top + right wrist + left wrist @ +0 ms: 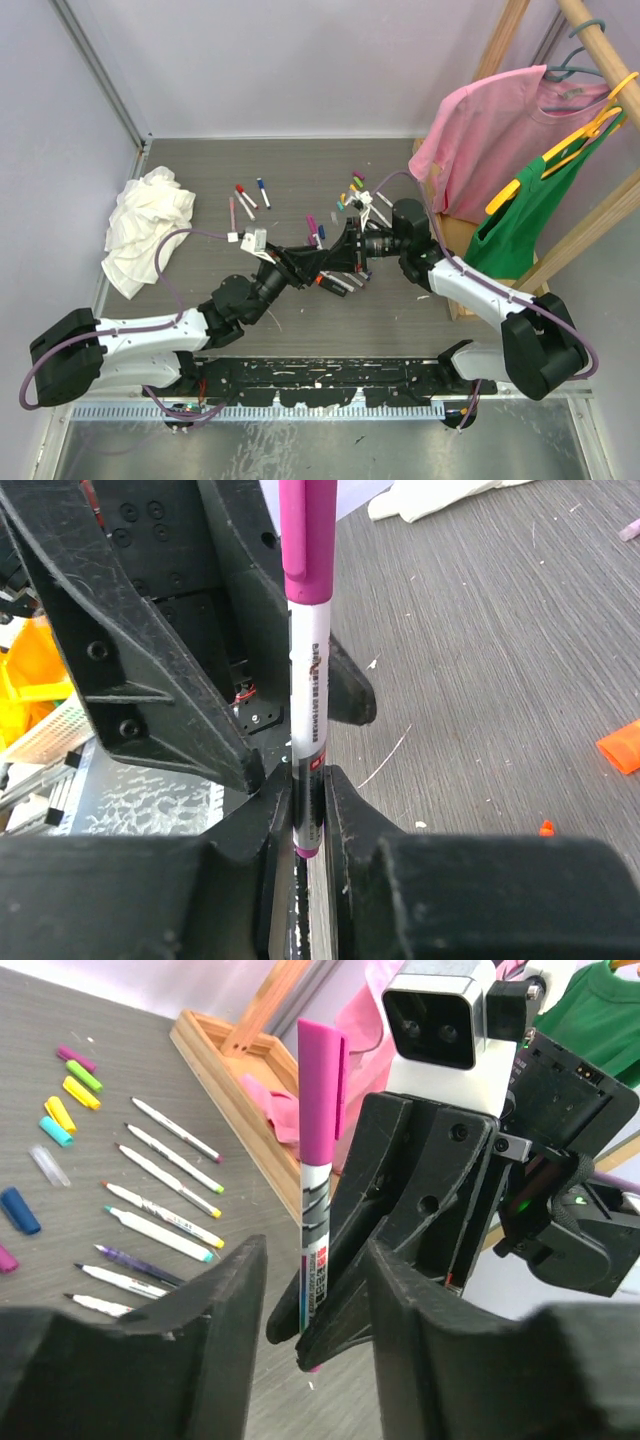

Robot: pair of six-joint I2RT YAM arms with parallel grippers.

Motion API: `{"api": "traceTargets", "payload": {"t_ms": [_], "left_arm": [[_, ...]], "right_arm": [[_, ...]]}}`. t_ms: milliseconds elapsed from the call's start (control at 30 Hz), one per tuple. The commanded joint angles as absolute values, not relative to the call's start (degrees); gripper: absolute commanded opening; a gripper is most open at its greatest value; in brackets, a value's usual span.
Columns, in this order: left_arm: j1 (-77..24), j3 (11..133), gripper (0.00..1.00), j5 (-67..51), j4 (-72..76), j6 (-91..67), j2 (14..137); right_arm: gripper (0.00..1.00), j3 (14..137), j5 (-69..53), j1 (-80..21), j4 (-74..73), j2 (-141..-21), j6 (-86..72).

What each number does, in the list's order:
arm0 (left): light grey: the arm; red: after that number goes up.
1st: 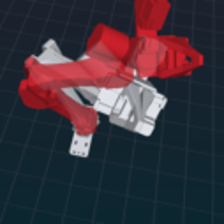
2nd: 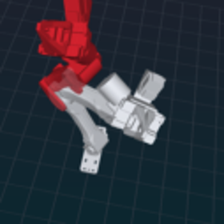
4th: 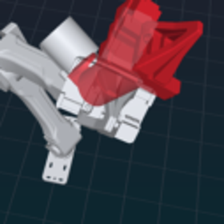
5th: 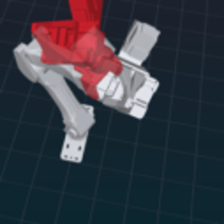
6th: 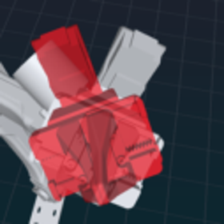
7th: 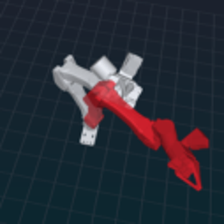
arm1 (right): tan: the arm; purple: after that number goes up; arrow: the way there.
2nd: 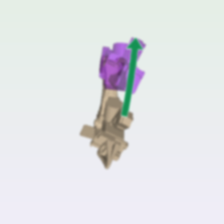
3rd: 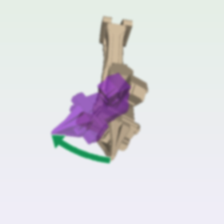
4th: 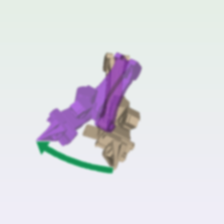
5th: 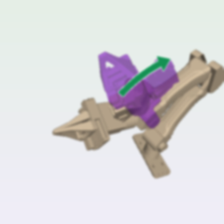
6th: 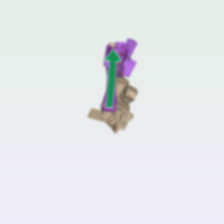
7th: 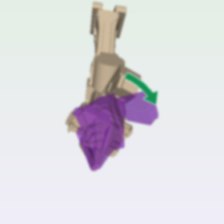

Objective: Open the pen caps
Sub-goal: Pick up the pen from the center of the board, then open the pen cap from the pen.

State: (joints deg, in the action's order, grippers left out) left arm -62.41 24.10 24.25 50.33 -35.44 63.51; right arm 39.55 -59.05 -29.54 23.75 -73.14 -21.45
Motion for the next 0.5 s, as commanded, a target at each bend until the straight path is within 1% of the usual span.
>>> {"api": "traceTargets", "payload": {"t_ms": [0, 100, 133, 233, 267, 367, 467], "left_arm": [[-62.46, 24.07, 0.56, 26.44, 52.12, -35.43, 59.59], [-61.32, 23.07, 0.70, 24.70, 48.43, -35.28, 54.59], [-60.44, 22.77, 0.76, 22.96, 46.92, -34.80, 52.74], [-56.23, 22.16, 0.95, 13.27, 44.31, -34.35, 48.08], [-54.13, 22.39, 1.00, 8.89, 43.28, -34.92, 46.99], [-46.80, 23.63, 0.98, -4.90, 41.21, -40.08, 45.42], [-40.50, 24.05, 0.98, -14.53, 45.23, -46.13, 47.42]], "right_arm": [[0.01, 43.50, -61.23, -29.97, 20.38, -72.99, -15.98], [0.01, 45.35, -63.73, -29.97, 15.23, -73.39, -11.18], [0.01, 46.41, -65.02, -29.97, 12.77, -73.66, -9.11], [0.01, 48.54, -70.27, -29.97, 7.92, -74.92, -4.81], [0.01, 48.97, -71.87, -29.97, 7.14, -75.24, -4.08], [0.01, 49.72, -74.80, -29.97, 5.17, -75.58, -2.10], [0.01, 49.92, -75.23, -29.99, 4.52, -75.53, -1.62]]}}
